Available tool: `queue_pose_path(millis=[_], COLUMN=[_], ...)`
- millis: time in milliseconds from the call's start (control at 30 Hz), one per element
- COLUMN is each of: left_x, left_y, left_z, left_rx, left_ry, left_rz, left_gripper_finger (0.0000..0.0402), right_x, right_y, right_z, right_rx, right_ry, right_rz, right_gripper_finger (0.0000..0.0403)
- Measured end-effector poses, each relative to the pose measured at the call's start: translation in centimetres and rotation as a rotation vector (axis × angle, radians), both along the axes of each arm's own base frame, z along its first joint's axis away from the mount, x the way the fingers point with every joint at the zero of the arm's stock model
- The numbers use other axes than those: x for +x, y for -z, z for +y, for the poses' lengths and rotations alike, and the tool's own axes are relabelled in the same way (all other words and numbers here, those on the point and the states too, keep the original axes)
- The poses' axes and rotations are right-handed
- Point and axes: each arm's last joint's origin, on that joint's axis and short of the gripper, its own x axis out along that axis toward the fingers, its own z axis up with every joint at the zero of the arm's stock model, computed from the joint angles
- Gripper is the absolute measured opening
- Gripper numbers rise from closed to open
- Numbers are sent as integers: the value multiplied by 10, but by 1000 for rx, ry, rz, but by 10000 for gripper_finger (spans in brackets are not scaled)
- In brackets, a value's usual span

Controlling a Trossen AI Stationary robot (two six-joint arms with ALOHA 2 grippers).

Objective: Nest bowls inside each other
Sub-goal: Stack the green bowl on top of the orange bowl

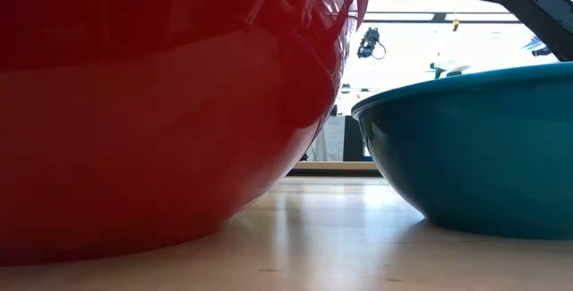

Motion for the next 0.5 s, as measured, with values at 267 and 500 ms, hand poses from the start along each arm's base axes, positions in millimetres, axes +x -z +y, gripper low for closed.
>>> queue_pose_path(millis=[267,500], left_x=[0,0], left_y=[0,0], left_z=[1,1], left_rx=[-2,-2], left_ry=[-35,-35], left_rz=[0,-1], left_gripper_finger=[192,192], right_x=[-4,-2], right_y=[16,9], right_z=[-1,-2], right_rx=[-3,-8], right_ry=[7,16], right_rz=[11,-29], right_gripper_finger=[135,43])
